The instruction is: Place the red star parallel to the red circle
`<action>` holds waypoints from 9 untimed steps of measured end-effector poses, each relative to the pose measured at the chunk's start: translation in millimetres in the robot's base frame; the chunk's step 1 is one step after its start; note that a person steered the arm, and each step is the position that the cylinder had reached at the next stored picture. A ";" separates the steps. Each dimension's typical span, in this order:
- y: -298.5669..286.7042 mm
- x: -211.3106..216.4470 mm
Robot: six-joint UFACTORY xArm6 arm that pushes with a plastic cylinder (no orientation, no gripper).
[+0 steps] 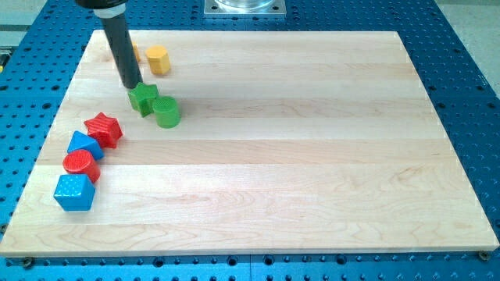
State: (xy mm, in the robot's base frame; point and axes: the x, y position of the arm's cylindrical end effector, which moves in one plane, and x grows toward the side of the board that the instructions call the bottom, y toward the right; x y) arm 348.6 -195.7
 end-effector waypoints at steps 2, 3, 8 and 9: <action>103.0 32.7; 50.0 -4.2; -11.9 94.5; -51.5 97.1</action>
State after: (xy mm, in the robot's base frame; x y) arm 445.7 -247.2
